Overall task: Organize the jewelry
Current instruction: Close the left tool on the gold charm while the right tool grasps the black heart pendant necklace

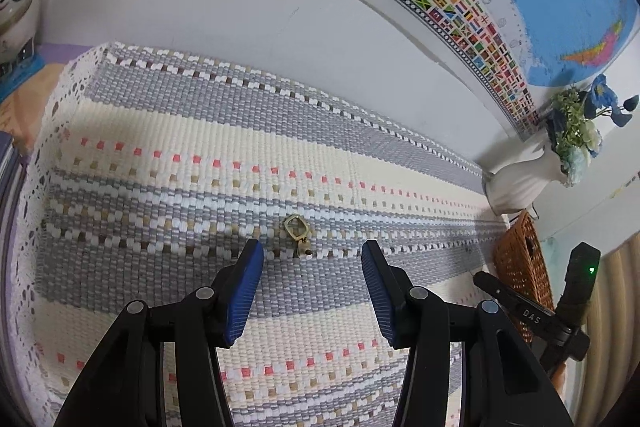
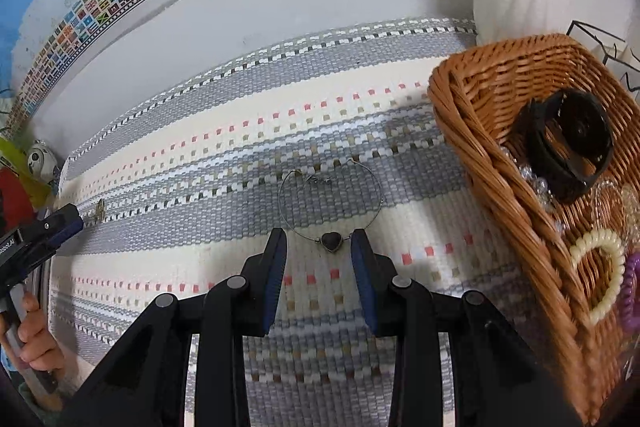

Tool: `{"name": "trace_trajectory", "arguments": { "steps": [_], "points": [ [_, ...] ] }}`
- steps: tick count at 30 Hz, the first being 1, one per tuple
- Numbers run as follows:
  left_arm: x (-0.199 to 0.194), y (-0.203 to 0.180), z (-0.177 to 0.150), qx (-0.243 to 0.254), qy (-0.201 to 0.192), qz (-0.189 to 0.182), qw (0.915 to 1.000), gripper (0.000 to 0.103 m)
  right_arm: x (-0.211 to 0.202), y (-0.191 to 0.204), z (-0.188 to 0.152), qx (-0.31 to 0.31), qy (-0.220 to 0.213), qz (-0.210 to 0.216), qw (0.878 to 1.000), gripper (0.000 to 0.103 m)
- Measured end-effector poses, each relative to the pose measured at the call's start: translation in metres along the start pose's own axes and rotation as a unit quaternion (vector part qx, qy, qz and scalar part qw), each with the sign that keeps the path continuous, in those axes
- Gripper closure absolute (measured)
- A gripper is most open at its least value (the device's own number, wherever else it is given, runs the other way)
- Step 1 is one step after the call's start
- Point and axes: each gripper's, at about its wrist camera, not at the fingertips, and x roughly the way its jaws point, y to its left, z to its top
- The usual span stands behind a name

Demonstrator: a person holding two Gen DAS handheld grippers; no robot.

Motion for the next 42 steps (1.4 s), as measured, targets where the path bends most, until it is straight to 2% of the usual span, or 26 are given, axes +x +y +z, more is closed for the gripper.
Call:
{"name": "trace_trajectory", "arguments": {
  "steps": [6,11,12,13,15,23,25,28,38,40,42],
  "points": [
    [0.001,0.003,0.000,-0.011,0.002,-0.005,0.9999,0.051,0.004,0.007,0.003,-0.018,-0.008,-0.012,1.000,0.067],
    [0.002,0.007,0.002,-0.025,-0.001,-0.014,0.9996,0.051,0.004,0.004,0.003,-0.009,-0.013,-0.002,1.000,0.067],
    [0.005,0.004,0.002,-0.020,0.002,-0.010,0.9997,0.056,0.004,0.004,0.003,-0.010,-0.014,-0.003,1.000,0.067],
    [0.008,0.001,0.002,-0.014,0.006,-0.006,0.9999,0.069,0.003,0.005,0.002,-0.011,-0.015,-0.005,1.000,0.067],
    [0.016,-0.007,-0.001,0.003,0.016,0.012,0.9998,0.081,0.001,0.004,0.000,-0.012,-0.017,-0.007,1.000,0.067],
    [0.026,-0.037,-0.005,0.068,-0.001,0.089,0.9937,0.082,-0.003,-0.005,-0.001,0.010,-0.017,0.018,1.000,0.067],
    [0.029,-0.045,-0.007,0.087,-0.007,0.123,0.9885,0.092,-0.003,-0.009,0.000,0.021,-0.016,0.028,0.999,0.067],
    [0.035,-0.054,-0.008,0.106,-0.012,0.145,0.9836,0.093,-0.002,-0.012,0.002,0.035,-0.014,0.032,0.999,0.067],
    [0.031,-0.049,-0.009,0.104,-0.012,0.123,0.9869,0.093,0.002,-0.008,0.010,0.063,-0.011,0.015,0.998,0.071],
    [0.030,-0.048,-0.010,0.104,-0.012,0.120,0.9873,0.093,0.005,-0.008,0.012,0.064,-0.012,-0.002,0.998,0.085],
    [0.030,-0.049,-0.010,0.106,-0.011,0.120,0.9871,0.093,0.006,-0.007,0.013,0.065,-0.016,-0.016,0.998,0.090]
  ]
}}
